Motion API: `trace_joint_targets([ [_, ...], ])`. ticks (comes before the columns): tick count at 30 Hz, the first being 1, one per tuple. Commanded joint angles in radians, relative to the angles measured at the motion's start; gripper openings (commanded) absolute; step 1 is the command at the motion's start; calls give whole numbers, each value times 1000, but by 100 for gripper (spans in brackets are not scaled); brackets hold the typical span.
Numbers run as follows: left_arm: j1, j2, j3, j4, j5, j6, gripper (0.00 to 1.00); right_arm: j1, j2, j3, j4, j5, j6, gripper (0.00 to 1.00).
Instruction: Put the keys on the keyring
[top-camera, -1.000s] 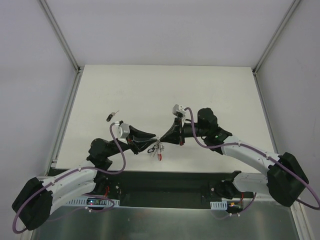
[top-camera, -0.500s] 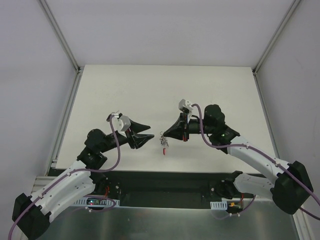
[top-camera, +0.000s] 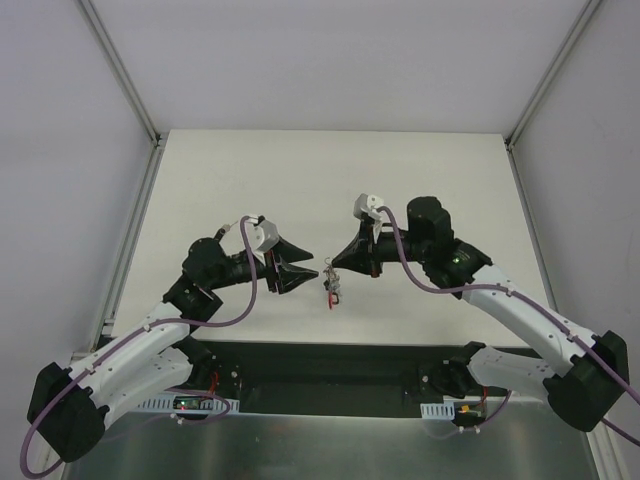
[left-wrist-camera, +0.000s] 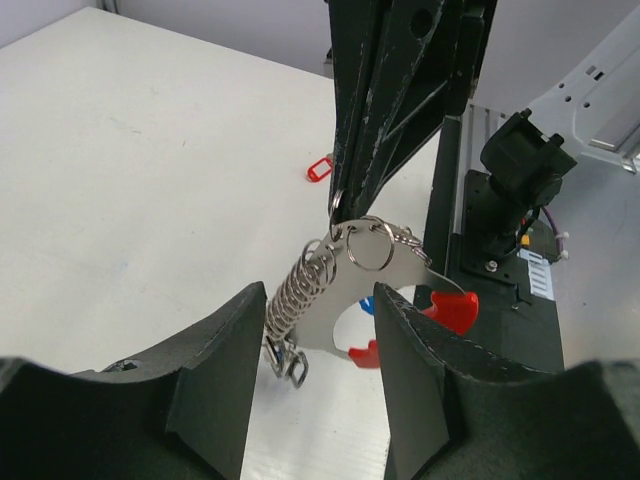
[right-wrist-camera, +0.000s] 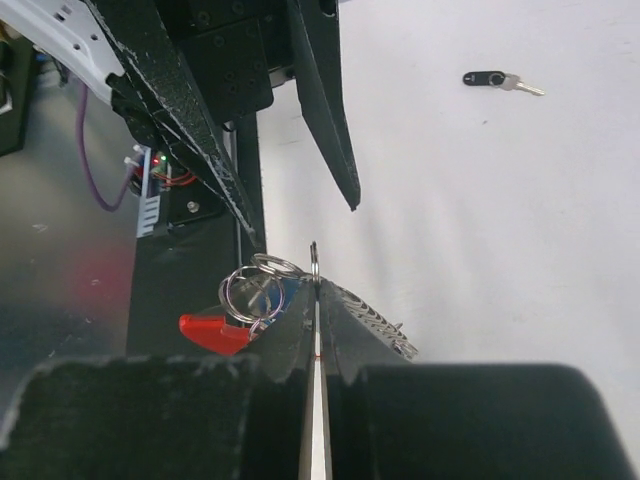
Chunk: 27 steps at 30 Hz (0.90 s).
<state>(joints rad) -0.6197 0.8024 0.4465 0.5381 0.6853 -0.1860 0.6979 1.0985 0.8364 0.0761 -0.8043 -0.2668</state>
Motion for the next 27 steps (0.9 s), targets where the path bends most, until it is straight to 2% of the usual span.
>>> trace_joint_targets([
  [1, 11, -15, 83, -104, 56, 89, 48, 41, -57, 194, -347, 150, -295, 1],
  [4, 11, -22, 78, -144, 28, 131, 49, 94, -31, 285, -577, 296, -395, 1],
  [7, 11, -19, 51, -145, -19, 143, 50, 132, 27, 345, -677, 481, -429, 1],
  [10, 11, -15, 20, -145, -70, 140, 53, 141, 50, 340, -674, 595, -460, 1],
  [17, 11, -129, -130, -141, -155, 28, 56, 209, 133, 281, -653, 596, -471, 2],
  [23, 8, -177, -256, -57, -147, -82, 60, 259, 187, 236, -627, 527, -457, 1],
  [26, 8, -172, -317, 54, -151, -145, 60, 285, 202, 210, -602, 504, -445, 1],
  [27, 6, -163, -359, 145, -155, -161, 60, 287, 202, 199, -590, 498, -440, 1],
])
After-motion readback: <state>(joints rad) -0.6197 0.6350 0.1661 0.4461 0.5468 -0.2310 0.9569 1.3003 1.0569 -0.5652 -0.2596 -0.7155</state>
